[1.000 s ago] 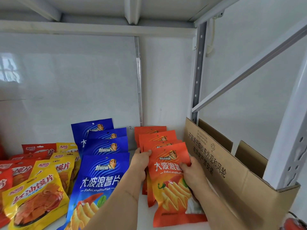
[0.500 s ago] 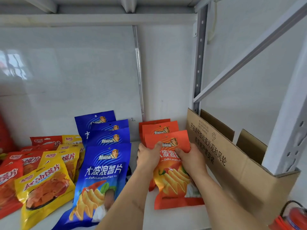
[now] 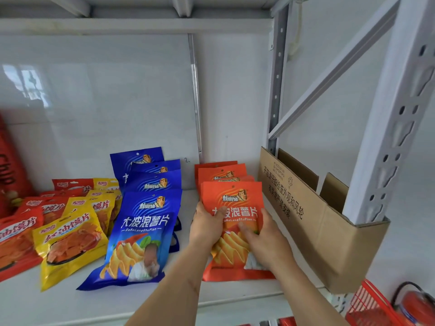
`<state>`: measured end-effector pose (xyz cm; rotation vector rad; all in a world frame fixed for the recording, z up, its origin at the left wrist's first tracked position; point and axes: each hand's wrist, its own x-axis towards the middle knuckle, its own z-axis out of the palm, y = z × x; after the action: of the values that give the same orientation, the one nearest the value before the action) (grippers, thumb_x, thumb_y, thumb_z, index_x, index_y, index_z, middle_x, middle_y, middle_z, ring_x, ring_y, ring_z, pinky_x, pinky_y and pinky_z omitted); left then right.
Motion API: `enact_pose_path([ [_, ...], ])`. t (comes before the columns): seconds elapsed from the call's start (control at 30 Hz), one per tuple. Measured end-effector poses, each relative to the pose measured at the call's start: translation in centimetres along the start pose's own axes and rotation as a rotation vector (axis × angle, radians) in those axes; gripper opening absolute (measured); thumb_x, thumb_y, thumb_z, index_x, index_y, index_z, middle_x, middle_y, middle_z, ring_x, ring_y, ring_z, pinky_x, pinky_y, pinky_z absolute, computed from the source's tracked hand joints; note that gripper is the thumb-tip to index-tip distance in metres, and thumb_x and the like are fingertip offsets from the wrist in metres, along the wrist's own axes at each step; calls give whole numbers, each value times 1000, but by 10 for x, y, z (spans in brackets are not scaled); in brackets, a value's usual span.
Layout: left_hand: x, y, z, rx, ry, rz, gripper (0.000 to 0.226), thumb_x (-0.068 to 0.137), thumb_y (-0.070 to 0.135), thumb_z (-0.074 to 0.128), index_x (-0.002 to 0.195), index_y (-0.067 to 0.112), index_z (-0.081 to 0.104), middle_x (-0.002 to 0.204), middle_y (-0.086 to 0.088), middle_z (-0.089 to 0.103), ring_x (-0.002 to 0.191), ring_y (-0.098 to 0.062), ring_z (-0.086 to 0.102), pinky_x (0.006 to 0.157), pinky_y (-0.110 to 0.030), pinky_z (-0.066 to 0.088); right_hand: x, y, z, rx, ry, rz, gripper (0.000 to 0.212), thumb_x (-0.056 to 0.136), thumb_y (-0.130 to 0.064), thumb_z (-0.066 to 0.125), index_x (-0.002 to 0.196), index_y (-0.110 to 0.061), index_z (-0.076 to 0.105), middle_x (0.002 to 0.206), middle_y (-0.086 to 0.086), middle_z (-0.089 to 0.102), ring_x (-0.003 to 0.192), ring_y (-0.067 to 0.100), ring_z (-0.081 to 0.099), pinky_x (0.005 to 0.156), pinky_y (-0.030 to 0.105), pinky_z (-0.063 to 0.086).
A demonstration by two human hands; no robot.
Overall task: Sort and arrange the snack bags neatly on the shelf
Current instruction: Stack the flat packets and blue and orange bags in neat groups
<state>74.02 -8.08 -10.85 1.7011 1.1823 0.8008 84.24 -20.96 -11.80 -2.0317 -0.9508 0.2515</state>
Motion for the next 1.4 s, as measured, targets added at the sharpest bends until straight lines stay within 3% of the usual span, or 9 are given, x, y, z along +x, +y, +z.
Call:
enact_pose_path([
  [0.1,-1,0,1,27,32,-5,70,89,56,61,143,18,38,133,-7,61,119,-29,61,101,-48,49,2,1,-1,-24,-51,-32,84,83,-71,51,152,-33,20,147,-1,42,130,22,48,106,43,42],
  [0.23,-1,-1,3,-4,65,-22,64,92,54,59,140,17,41,130,-6,63,115,-28,63,98,-46,51,8,5,-2,-13,-84,-68,81,84,-69,53,150,-33,24,148,-3,41,128,19,50,104,42,44],
  [0.4,4,0,1,-63,62,-16,57,95,54,56,137,19,42,126,-5,64,109,-26,66,95,-47,54,17,7,0,10,-109,-120,83,84,-65,59,151,-33,24,147,-4,43,127,18,50,103,41,44],
  [0.83,13,7,8,-26,64,8,63,96,56,50,144,18,35,136,-8,57,117,-29,62,95,-44,53,32,5,2,3,-74,-80,85,84,-58,65,152,-30,23,140,-5,53,123,19,55,97,35,45],
  [0.97,-4,7,6,21,57,10,66,97,57,47,148,19,29,144,-8,49,125,-32,56,100,-44,47,25,0,-1,18,-62,-89,79,84,-57,66,149,-29,29,136,-5,57,119,19,57,94,35,47],
  [1.13,-15,5,4,103,63,35,54,102,44,47,145,15,33,147,-9,45,129,-30,52,101,-41,44,21,-3,-2,6,-41,-96,82,84,-59,66,150,-26,30,134,-3,57,118,20,57,89,33,47],
  [1.27,-20,12,-3,96,50,21,46,102,38,48,140,13,37,143,-10,47,125,-31,54,99,-40,44,19,-4,-3,61,-20,-98,72,80,-61,68,139,-28,44,124,-6,62,105,13,59,81,31,48],
  [1.4,-30,16,-16,80,72,37,39,102,34,48,135,15,41,139,-7,49,119,-28,57,97,-43,49,15,-6,-9,125,27,-89,56,84,-57,67,130,-27,52,118,-9,56,106,11,55,88,35,48],
])
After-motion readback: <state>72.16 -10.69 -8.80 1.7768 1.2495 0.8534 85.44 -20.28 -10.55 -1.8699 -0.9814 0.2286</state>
